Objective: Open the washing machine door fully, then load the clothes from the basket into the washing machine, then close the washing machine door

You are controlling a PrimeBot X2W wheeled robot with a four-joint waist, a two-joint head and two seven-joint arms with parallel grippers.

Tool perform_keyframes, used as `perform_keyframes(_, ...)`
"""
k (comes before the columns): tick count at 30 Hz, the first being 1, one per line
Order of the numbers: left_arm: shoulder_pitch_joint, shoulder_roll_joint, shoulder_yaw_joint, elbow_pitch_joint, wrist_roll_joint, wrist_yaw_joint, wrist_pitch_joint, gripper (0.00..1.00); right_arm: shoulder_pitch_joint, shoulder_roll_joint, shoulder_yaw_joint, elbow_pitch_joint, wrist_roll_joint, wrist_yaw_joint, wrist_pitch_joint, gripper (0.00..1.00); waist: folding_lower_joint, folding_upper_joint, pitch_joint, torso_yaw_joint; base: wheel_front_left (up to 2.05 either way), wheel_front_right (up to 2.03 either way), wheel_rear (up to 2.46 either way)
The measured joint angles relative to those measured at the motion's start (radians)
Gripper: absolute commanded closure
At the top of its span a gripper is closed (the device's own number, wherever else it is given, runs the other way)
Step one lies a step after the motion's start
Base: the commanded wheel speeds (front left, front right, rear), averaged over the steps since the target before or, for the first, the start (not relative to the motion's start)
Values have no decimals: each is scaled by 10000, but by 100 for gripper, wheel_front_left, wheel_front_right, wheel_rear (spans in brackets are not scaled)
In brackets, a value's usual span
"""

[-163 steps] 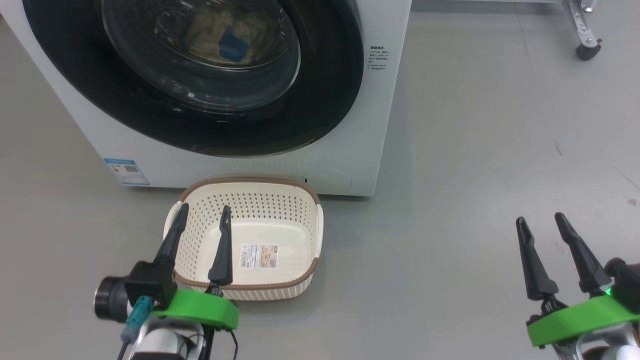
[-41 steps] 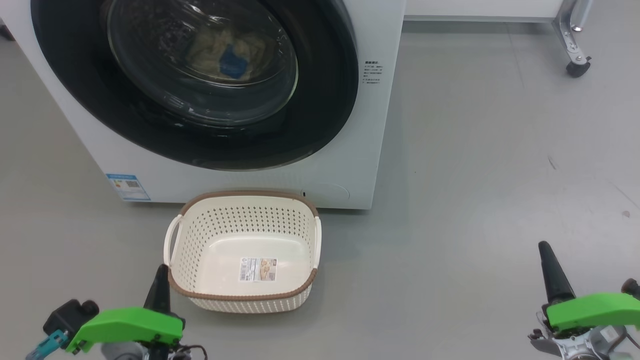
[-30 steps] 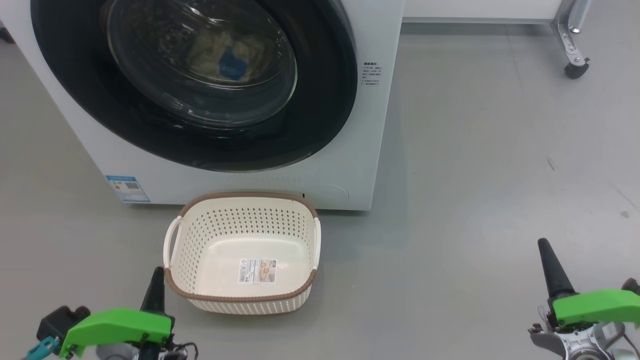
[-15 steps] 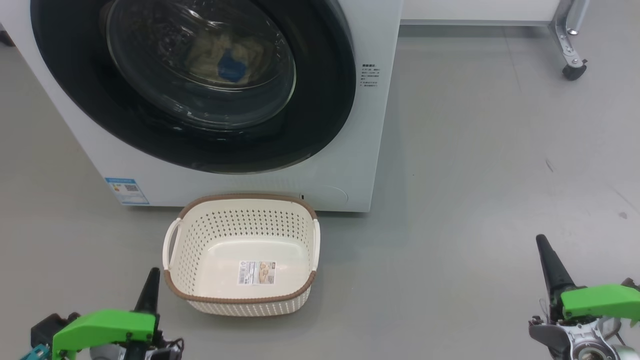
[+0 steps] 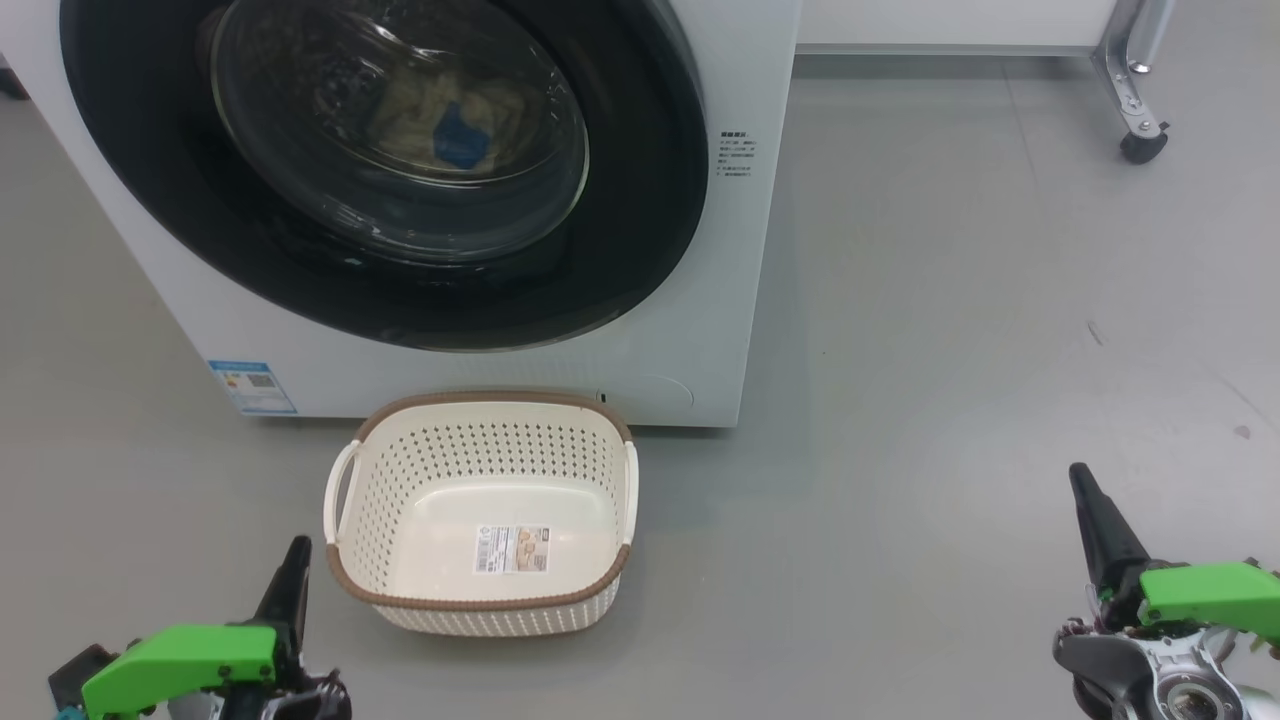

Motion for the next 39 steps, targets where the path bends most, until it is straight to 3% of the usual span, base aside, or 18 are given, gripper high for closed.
perform_keyframes(14, 15, -25, 395, -25, -1517, -79, 341, 100, -272, -33, -33, 251, 1517, -2, 230, 100, 0, 0, -53, -29, 0, 0, 0)
perform_keyframes(39, 35, -27, 433, -56, -1559, -81, 341, 100, -328, -35, -115, 274, 1551, -2, 316, 100, 0, 0, -53, -29, 0, 0, 0)
